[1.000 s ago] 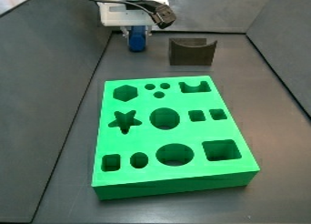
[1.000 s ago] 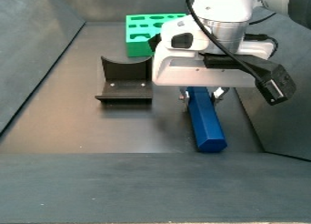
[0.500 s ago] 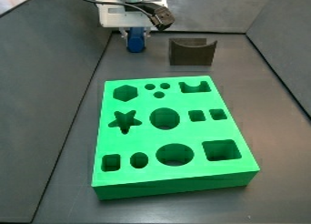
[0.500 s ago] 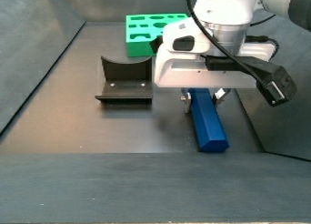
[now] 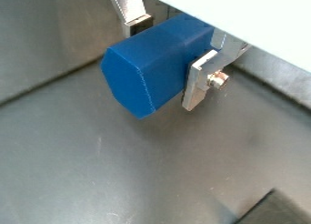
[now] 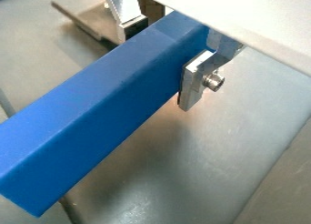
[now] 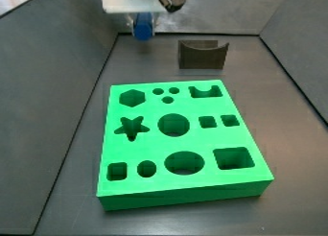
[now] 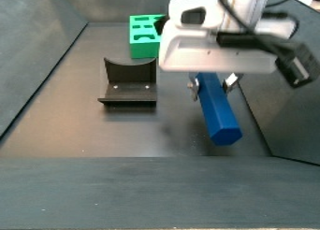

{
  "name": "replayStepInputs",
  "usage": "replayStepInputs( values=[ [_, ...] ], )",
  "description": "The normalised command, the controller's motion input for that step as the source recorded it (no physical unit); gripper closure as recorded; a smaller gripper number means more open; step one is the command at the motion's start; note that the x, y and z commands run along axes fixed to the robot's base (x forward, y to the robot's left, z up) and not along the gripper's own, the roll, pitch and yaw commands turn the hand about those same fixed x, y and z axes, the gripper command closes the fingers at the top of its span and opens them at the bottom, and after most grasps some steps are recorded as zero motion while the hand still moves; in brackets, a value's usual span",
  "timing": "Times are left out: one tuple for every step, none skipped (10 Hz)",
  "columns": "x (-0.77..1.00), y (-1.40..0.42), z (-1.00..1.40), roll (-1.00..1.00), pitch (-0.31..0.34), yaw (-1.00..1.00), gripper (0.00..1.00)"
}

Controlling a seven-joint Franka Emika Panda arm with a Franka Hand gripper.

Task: Pick up the hexagon object. Move up. Place the hexagon object on the fixture. Regrasp the hexagon object. Move to above the board. Insert the hexagon object.
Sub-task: Place the hexagon object on the fixture.

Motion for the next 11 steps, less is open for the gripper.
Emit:
replayStepInputs(
  values=[
    [0.00, 0.00, 1.00, 0.00, 0.000, 0.00, 1.00],
    [0.00, 0.00, 1.00, 0.01, 0.002, 0.00, 1.00],
    [-0.01, 0.00, 1.00, 0.02, 0.008, -0.01, 1.00],
    [-0.02, 0.00, 1.00, 0.03, 0.017, -0.01, 1.00],
    [-0.02, 0.00, 1.00, 0.04, 0.025, -0.02, 1.00],
    [-0.03, 0.01, 1.00, 0.05, 0.034, -0.02, 1.00],
    [-0.03, 0.01, 1.00, 0.06, 0.038, -0.02, 1.00],
    [-0.04, 0.01, 0.99, 0.06, 0.044, -0.02, 1.00],
    [-0.03, 0.01, 0.79, 0.07, 0.055, -0.01, 1.00],
    [-0.03, 0.01, 0.69, 0.07, 0.059, -0.01, 1.00],
    [-0.01, 0.01, 0.48, 0.08, 0.068, 0.00, 1.00]
  ],
)
